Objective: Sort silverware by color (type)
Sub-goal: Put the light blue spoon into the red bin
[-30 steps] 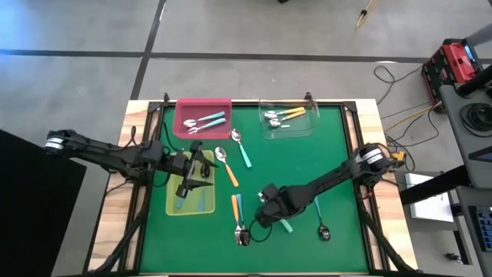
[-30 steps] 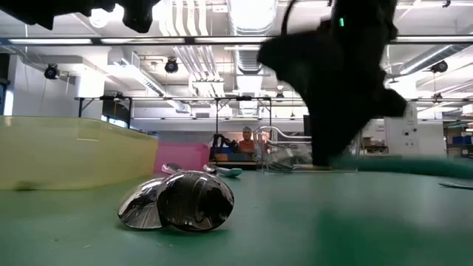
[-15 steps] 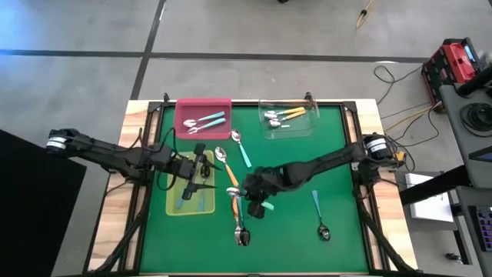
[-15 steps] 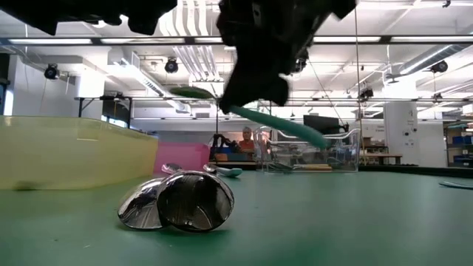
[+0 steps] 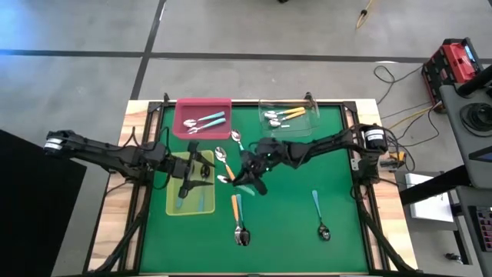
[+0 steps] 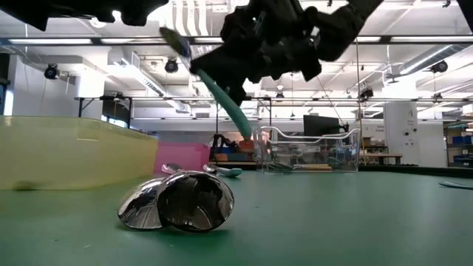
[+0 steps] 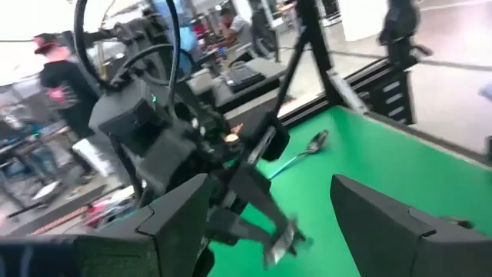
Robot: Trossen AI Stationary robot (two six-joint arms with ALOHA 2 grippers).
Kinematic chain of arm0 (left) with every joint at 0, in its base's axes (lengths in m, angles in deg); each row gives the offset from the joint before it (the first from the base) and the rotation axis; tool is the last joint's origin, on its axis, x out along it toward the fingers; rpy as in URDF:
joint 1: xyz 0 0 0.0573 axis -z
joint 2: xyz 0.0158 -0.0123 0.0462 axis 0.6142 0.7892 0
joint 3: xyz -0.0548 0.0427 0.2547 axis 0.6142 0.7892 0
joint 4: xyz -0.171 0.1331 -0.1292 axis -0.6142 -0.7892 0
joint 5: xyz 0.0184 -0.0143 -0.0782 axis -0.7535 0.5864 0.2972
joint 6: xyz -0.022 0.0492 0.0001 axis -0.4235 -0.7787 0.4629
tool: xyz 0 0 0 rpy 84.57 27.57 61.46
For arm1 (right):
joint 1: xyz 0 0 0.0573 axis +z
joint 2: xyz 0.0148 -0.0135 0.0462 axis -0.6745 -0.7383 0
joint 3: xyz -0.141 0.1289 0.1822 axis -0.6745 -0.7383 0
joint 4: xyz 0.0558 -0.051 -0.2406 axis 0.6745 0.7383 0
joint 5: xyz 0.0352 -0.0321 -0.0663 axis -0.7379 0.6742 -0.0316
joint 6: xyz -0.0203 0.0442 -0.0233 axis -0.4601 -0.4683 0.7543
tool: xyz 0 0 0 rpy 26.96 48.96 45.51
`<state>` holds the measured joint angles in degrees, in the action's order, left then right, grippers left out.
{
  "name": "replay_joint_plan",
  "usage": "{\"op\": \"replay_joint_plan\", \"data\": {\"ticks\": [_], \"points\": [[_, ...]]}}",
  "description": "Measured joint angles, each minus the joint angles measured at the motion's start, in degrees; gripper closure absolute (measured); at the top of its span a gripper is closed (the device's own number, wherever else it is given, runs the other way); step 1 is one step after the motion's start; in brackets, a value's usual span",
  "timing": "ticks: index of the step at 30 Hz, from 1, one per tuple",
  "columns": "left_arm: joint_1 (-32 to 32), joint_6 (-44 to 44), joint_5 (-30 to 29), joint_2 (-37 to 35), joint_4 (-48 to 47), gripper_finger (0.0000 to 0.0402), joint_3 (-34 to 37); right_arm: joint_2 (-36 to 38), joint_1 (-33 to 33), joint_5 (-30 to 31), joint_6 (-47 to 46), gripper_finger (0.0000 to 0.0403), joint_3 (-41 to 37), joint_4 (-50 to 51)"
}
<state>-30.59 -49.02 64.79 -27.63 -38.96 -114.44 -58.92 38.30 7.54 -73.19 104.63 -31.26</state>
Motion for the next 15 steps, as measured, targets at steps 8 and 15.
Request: {"op": "replay_joint_plan", "data": {"ticks": [8, 15], "points": [[-0.19, -0.82, -0.33, 1.01, 1.20, 0.0147, 0.00, 0.02, -1.03, -3.18, 2.04, 0.0385, 1.40, -7.47], [-0.24, -0.98, 1.87, 4.20, 6.23, 0.0147, 0.00, 0.02, -1.10, -5.15, 2.48, 0.0385, 3.88, -7.34]]}}
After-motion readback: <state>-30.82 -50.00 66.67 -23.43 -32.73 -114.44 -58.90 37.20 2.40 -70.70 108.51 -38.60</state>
